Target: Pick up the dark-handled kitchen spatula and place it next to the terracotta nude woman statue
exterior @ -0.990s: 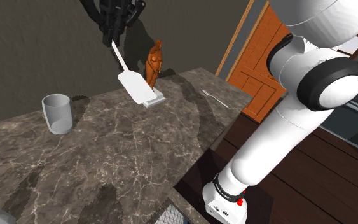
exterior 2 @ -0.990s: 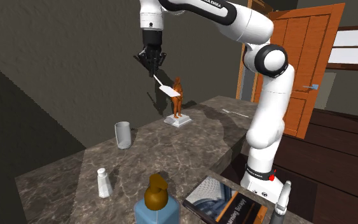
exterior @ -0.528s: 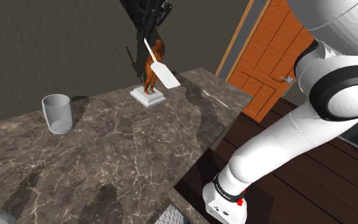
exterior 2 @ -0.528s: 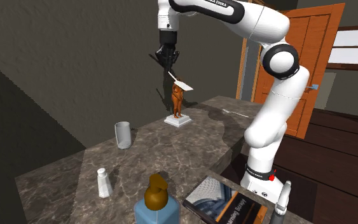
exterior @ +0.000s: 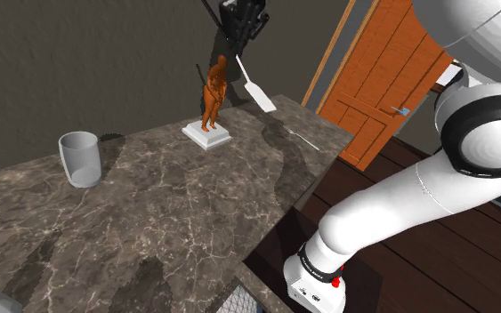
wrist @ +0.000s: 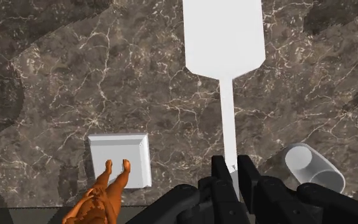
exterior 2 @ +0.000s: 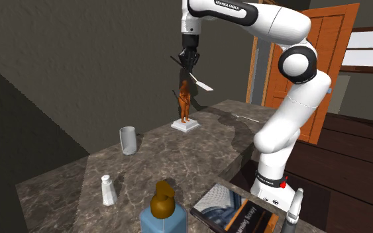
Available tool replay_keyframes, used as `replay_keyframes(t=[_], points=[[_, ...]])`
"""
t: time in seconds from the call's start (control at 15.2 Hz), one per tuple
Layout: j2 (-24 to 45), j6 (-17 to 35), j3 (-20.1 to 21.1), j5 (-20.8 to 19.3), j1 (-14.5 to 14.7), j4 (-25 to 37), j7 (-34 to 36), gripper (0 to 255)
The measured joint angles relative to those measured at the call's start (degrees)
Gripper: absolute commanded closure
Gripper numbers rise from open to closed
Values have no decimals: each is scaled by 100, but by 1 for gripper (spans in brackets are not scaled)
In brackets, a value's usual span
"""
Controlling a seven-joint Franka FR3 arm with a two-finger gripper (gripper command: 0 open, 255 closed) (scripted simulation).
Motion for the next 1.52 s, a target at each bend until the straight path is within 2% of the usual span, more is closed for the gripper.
replay_keyframes(t=[0.53,0.92,1.12,1.52], points=[[-139,122,-884,-162,-321,-345,-1245,255],[130,59,-1464,-341,-591,-60,-2103,255],[150,245,-1576,-372,-645,-239,-2288,255],[-112,744,-1596,-351,-643,-999,-2340,255]])
